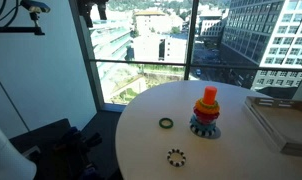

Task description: Put the dark green ring on the stack

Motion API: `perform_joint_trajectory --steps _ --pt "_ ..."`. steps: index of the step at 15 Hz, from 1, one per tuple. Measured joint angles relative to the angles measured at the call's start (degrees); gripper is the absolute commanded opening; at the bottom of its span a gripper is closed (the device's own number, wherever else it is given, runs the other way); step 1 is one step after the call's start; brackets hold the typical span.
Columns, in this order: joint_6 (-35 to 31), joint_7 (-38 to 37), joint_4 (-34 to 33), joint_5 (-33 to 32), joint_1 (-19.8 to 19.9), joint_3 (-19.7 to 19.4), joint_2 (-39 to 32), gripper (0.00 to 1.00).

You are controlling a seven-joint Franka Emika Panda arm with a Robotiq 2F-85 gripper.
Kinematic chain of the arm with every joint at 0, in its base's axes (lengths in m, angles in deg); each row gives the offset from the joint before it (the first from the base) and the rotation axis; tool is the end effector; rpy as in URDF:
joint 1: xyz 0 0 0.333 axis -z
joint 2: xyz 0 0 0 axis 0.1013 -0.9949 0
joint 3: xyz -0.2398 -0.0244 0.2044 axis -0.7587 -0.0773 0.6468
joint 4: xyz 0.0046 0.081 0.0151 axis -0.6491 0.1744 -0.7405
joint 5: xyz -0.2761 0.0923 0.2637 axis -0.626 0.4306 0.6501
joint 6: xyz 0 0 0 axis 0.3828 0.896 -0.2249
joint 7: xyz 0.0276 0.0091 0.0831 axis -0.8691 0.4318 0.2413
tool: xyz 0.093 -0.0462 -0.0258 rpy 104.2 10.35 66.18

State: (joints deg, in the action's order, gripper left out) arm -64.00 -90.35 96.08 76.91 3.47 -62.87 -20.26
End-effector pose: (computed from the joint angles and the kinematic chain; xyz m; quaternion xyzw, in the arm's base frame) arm 0.3739 0.1036 0.5654 0.9849 0.0970 -0.0341 0.1394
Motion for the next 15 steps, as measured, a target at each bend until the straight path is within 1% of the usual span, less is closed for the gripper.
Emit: perform_joint_trajectory --steps 5,9,15 --pt "0.0 0.0 0.0 0.0 0.0 0.0 0.0 1.0" --pt "-0.2 0.0 0.0 0.0 -0.9 -1.1 -0.4 1.0" --pt "-5.0 -0.2 0.0 0.0 -0.8 -4.4 -3.3 1.0"
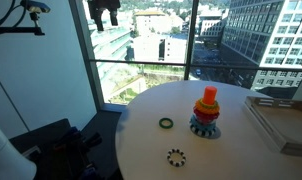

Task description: Put the dark green ring on the stack

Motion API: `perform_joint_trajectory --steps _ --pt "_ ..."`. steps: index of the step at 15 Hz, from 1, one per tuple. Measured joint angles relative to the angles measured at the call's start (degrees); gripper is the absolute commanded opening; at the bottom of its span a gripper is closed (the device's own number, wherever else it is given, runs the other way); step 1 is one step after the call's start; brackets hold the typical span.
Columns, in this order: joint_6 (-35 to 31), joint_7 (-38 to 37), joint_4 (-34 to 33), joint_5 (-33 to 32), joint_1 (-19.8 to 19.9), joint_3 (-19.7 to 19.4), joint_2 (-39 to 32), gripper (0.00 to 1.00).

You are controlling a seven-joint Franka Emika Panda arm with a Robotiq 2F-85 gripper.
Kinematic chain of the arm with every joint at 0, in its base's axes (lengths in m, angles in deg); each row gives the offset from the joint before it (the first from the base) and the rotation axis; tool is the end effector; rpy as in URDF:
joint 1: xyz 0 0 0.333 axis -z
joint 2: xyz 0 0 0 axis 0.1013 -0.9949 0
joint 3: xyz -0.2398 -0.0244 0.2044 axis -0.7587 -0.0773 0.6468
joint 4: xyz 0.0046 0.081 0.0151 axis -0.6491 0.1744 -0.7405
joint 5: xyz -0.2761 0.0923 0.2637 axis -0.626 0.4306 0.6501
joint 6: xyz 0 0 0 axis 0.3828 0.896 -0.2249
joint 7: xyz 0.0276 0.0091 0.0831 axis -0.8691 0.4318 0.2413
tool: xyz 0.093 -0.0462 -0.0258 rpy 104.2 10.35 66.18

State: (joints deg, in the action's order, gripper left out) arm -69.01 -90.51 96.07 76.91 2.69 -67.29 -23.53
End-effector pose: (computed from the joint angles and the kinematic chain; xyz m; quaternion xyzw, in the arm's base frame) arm 0.4016 0.0790 0.5524 0.9902 0.0783 -0.0219 0.1135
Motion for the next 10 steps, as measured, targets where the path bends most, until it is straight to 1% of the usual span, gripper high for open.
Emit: perform_joint_trajectory --steps 10 --pt "-13.5 -3.4 0.0 1.1 2.6 -5.9 -8.2 1.0"
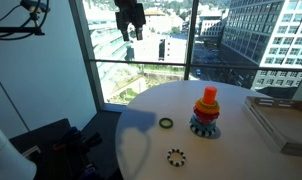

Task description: Put the dark green ring on the stack

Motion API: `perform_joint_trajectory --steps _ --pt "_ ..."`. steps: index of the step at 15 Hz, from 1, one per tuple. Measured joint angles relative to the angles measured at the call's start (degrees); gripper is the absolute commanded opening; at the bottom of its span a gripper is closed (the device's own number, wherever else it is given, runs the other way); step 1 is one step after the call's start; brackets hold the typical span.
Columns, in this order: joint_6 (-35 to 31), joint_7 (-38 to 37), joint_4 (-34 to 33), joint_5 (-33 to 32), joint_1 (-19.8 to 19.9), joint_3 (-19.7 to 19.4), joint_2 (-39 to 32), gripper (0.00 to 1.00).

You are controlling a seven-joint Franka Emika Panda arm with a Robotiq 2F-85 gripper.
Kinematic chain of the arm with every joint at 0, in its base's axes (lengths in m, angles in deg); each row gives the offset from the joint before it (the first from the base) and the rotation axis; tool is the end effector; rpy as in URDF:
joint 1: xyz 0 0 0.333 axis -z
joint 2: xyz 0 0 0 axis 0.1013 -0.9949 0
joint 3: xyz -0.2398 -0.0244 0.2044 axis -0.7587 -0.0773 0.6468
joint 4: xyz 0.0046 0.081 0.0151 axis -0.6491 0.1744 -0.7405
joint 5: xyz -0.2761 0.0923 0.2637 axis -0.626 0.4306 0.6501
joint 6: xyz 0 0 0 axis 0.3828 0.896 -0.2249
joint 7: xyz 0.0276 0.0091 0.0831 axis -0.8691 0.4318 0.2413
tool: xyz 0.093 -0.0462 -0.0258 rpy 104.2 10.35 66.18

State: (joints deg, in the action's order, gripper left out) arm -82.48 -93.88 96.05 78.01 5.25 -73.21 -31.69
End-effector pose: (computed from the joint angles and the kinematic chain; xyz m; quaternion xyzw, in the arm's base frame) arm 0.4618 0.0206 0.5115 0.9973 -0.0059 0.0190 0.0701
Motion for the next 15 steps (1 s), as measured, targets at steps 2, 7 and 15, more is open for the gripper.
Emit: perform_joint_trajectory --steps 2,7,15 --pt "-2.1 -0.4 0.0 0.9 0.6 -0.9 -2.1 1.0" --pt "-5.9 -1.5 0.0 2.3 1.9 -2.7 -7.9 1.0" --pt "-10.8 -3.6 0.1 4.9 4.0 -5.9 -17.2 1.0"
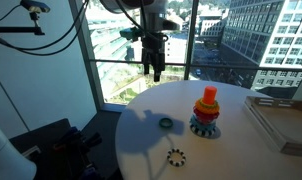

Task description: Put the dark green ring on the stack

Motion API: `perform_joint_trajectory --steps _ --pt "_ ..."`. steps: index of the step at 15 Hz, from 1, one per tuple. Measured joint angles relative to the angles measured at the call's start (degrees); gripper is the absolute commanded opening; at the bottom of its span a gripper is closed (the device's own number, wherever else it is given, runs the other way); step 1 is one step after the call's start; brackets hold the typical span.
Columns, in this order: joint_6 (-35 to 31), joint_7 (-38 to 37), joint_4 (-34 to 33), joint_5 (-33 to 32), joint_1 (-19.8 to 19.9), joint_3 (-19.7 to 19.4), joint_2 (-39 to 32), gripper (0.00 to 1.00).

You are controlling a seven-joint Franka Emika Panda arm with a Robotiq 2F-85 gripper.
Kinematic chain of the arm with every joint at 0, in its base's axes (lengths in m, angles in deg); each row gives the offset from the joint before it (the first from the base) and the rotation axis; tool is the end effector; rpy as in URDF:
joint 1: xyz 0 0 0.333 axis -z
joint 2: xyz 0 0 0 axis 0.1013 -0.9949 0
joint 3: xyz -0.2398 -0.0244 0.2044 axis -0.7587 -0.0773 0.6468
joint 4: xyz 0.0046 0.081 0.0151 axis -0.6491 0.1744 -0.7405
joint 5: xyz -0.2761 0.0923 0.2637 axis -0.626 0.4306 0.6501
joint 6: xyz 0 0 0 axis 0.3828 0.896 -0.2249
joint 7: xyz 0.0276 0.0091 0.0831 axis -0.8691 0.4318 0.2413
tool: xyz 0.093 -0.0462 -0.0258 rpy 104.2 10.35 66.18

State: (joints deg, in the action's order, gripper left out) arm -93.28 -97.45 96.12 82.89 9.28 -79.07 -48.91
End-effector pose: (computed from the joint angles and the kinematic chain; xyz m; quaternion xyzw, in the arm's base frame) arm 0.5130 -0.0596 0.3784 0.9903 -0.1303 -0.0427 0.0217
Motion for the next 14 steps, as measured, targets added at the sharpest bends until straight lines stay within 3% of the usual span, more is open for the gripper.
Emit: perform_joint_trajectory --steps 14 --pt "-17.0 -5.1 1.6 0.3 2.5 -5.0 -14.0 1.0"
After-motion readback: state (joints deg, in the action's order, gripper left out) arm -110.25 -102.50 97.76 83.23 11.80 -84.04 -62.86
